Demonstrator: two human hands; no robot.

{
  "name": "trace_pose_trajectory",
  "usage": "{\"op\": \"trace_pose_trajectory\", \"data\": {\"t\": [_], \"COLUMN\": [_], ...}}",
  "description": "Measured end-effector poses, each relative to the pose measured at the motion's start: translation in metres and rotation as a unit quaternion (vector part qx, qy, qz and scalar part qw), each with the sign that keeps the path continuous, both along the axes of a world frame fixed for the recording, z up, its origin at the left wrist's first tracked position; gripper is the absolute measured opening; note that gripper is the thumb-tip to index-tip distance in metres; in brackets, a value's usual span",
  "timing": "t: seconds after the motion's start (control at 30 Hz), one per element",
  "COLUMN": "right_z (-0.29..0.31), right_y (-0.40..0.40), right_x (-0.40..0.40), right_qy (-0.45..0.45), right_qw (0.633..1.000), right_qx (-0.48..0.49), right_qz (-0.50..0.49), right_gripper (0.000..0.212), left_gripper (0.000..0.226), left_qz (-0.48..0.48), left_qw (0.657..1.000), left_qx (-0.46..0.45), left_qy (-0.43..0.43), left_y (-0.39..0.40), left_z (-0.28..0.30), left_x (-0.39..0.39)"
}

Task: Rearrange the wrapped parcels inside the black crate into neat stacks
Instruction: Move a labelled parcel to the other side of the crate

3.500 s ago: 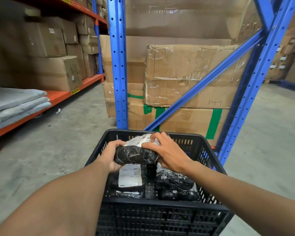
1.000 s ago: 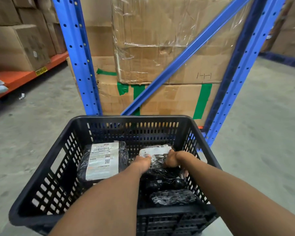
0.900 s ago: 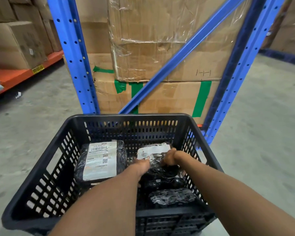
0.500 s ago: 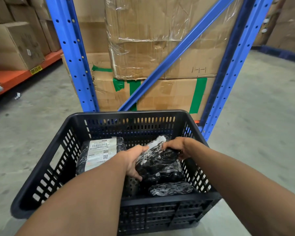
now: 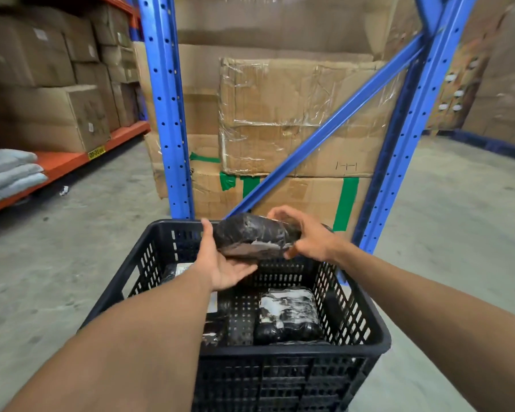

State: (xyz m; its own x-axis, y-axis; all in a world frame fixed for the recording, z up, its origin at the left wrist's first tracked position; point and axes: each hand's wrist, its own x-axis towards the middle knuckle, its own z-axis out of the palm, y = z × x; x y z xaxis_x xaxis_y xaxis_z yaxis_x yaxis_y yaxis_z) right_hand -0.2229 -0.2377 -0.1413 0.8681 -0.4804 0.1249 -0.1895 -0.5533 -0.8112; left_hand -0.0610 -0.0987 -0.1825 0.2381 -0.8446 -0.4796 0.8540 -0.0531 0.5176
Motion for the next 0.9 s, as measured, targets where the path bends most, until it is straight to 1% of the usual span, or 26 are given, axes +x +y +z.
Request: {"op": "trace_pose_trajectory", "data": {"t": [0.07, 0.1, 0.17, 0.2, 0.27, 0.37, 0.43, 0.5, 0.6, 0.63, 0.73, 0.77, 0.87, 0.9], "right_z": [-0.004, -0.006, -0.009, -0.010, -0.011, -0.009, -0.008, -0.007, -0.012, -0.014, -0.024, -0.027, -0.036, -0.040], "right_y": [0.016, 0.024, 0.038, 0.043, 0.049, 0.053, 0.055, 0.058, 0.060, 0.062, 0.069, 0.072, 0.077, 0.078], "right_x": [0.011, 0.016, 0.025, 0.029, 0.036, 0.044, 0.047, 0.050, 0.054, 0.056, 0.067, 0.071, 0.077, 0.078], "right_qy": [0.028, 0.030, 0.027, 0.032, 0.064, 0.107, 0.124, 0.151, 0.183, 0.186, 0.169, 0.161, 0.145, 0.145], "right_qw": [0.989, 0.980, 0.969, 0.969, 0.978, 0.988, 0.991, 0.982, 0.971, 0.965, 0.949, 0.947, 0.946, 0.943], "right_qx": [-0.142, -0.194, -0.236, -0.229, -0.174, -0.087, 0.013, 0.101, 0.145, 0.173, 0.256, 0.267, 0.282, 0.294], "right_qz": [0.024, 0.035, 0.074, 0.089, 0.099, 0.069, 0.051, 0.047, 0.055, 0.062, 0.077, 0.075, 0.064, 0.058], "right_gripper": [0.079, 0.078, 0.071, 0.068, 0.065, 0.064, 0.068, 0.072, 0.082, 0.083, 0.071, 0.065, 0.034, 0.030], "left_gripper": [0.097, 0.082, 0.060, 0.055, 0.058, 0.061, 0.055, 0.047, 0.039, 0.038, 0.036, 0.036, 0.035, 0.038], "left_qz": [0.028, 0.041, 0.066, 0.081, 0.103, 0.099, 0.093, 0.079, 0.059, 0.058, 0.057, 0.057, 0.039, 0.030], "left_qw": [0.999, 0.999, 0.997, 0.995, 0.992, 0.987, 0.983, 0.982, 0.978, 0.977, 0.974, 0.973, 0.965, 0.961], "left_qx": [-0.022, -0.022, -0.013, -0.011, -0.023, -0.019, -0.006, 0.006, 0.026, 0.029, 0.039, 0.049, 0.095, 0.117], "left_qy": [-0.007, -0.019, -0.046, -0.052, -0.070, -0.127, -0.157, -0.174, -0.198, -0.204, -0.214, -0.219, -0.242, -0.249], "left_y": [0.015, 0.024, 0.041, 0.049, 0.065, 0.086, 0.098, 0.108, 0.118, 0.120, 0.121, 0.120, 0.115, 0.112], "left_z": [0.001, 0.000, 0.000, 0.000, 0.003, 0.008, 0.005, 0.003, 0.004, 0.004, 0.004, 0.003, -0.001, -0.003], "left_x": [0.010, 0.015, 0.023, 0.029, 0.041, 0.057, 0.068, 0.078, 0.088, 0.090, 0.094, 0.095, 0.099, 0.100]}}
